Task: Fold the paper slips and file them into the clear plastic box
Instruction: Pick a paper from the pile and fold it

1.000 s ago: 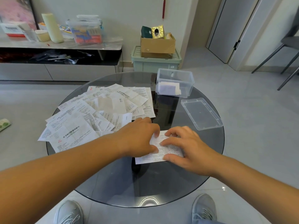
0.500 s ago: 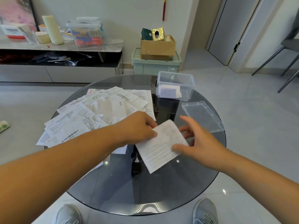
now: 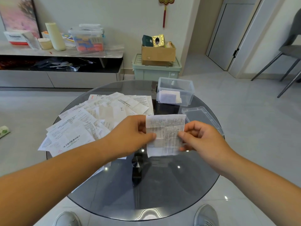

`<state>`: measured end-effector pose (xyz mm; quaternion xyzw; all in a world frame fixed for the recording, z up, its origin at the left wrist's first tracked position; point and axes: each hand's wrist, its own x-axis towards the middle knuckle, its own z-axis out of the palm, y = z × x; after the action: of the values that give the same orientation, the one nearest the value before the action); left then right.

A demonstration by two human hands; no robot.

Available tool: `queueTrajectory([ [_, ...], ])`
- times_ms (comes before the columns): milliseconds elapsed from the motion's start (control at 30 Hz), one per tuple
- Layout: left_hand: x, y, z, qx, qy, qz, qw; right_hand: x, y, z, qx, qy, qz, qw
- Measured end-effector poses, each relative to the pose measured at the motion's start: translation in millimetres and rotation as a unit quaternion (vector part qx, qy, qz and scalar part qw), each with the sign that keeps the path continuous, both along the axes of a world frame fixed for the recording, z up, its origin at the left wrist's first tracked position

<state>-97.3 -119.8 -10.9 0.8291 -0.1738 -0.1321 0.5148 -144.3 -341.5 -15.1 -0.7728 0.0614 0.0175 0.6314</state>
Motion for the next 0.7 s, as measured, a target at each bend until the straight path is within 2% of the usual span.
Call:
queueTrajectory([
  [167,-2.0,1.1,-1.5,0.033,-0.011,-0.004,0.999,-3.6,0.8,0.0,-0.065,0.009,0.023,0.998],
  [367,-2.8,-3.7,-3.9,0.054,-0.001,0.010,0.998,1.0,-0.1,-9.2,-0.067,0.047,0.013,0.997],
  [500,-2.9,-0.7,-4.3,0.016,0.014,-0.028,0.999,7.8,-3.8,-12.2,-0.020,0.081,-0.026,0.996],
  [567,-5.2,5.9,-7.5,0.074,-0.061,-0.087,0.992,10.2,-7.1,-12.8,-0.002,0.093,-0.045,0.995],
  [600,-6.0,9.9,-9.7,0.141,-0.142,-0.100,0.975,10.7,-8.1,-13.3,-0.001,0.099,-0.049,0.994],
  [633,-4.7,12.8,-11.9,0.211,-0.249,-0.096,0.940,11.2,-8.6,-13.8,0.000,0.105,-0.050,0.993],
  [667,-1.2,15.4,-16.8,0.259,-0.363,-0.110,0.888,11.6,-8.9,-14.5,0.001,0.113,-0.051,0.992],
  [700,2.0,16.1,-20.5,0.284,-0.435,-0.136,0.844,12.4,-9.0,-15.2,0.002,0.122,-0.051,0.991],
])
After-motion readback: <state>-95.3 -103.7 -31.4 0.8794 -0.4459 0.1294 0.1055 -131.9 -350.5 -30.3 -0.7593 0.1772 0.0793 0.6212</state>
